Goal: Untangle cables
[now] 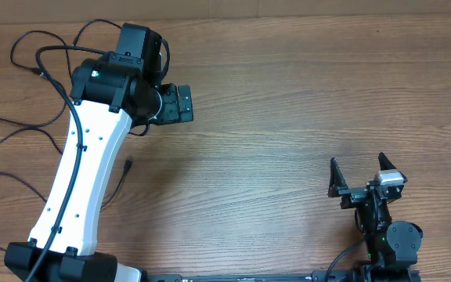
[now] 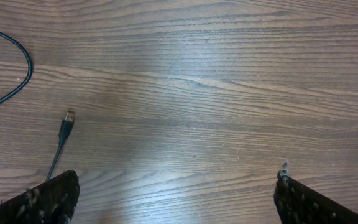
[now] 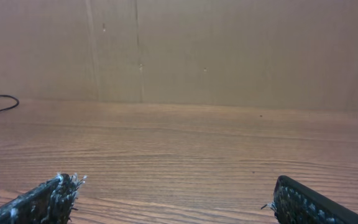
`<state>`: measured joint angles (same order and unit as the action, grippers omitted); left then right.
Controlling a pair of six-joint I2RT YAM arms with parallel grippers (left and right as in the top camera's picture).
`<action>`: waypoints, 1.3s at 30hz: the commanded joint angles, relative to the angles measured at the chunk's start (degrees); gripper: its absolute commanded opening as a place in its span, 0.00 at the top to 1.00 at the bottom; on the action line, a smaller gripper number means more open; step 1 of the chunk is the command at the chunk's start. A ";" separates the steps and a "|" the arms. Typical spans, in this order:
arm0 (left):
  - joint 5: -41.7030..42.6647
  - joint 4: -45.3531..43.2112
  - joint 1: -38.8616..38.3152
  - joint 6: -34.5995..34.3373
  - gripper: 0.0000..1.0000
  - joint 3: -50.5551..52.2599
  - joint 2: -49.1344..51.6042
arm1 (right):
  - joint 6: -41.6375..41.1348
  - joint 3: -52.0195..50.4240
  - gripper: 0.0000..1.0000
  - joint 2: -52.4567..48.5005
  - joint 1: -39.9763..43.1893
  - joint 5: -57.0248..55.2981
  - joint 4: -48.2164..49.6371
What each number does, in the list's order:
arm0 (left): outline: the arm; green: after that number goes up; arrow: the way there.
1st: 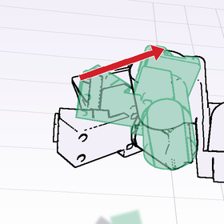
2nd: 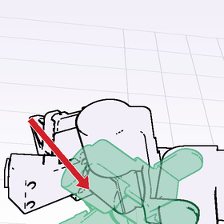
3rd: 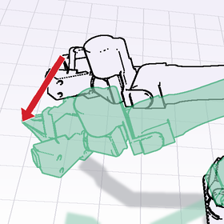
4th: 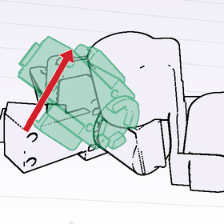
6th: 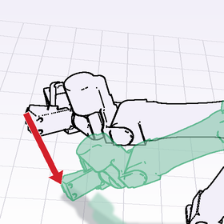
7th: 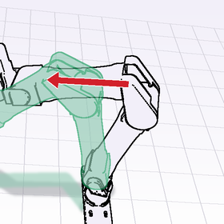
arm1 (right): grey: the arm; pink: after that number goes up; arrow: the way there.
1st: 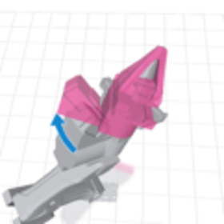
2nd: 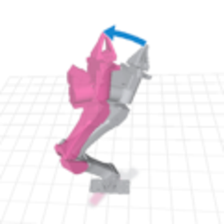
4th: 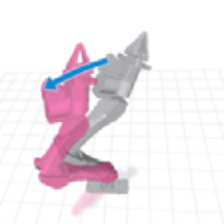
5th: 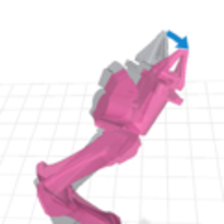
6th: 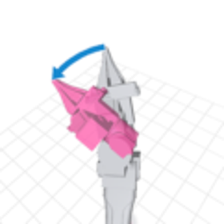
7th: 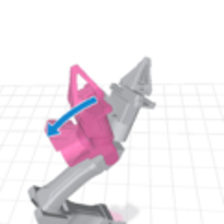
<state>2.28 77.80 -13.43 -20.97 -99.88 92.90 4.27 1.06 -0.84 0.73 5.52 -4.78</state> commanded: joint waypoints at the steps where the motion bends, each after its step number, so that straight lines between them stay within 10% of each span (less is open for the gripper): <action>1: -0.35 -0.07 -0.09 0.66 0.00 -0.46 -0.33 | 0.28 -0.59 0.00 0.68 0.24 -0.52 0.31; 39: -2.71 0.66 -0.04 0.13 0.00 -0.20 -3.02 | 0.28 -0.59 0.00 0.68 0.24 -0.52 0.35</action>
<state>1.10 78.72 -13.41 -20.97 -99.88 92.77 4.32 1.06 -0.84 0.73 5.52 -4.69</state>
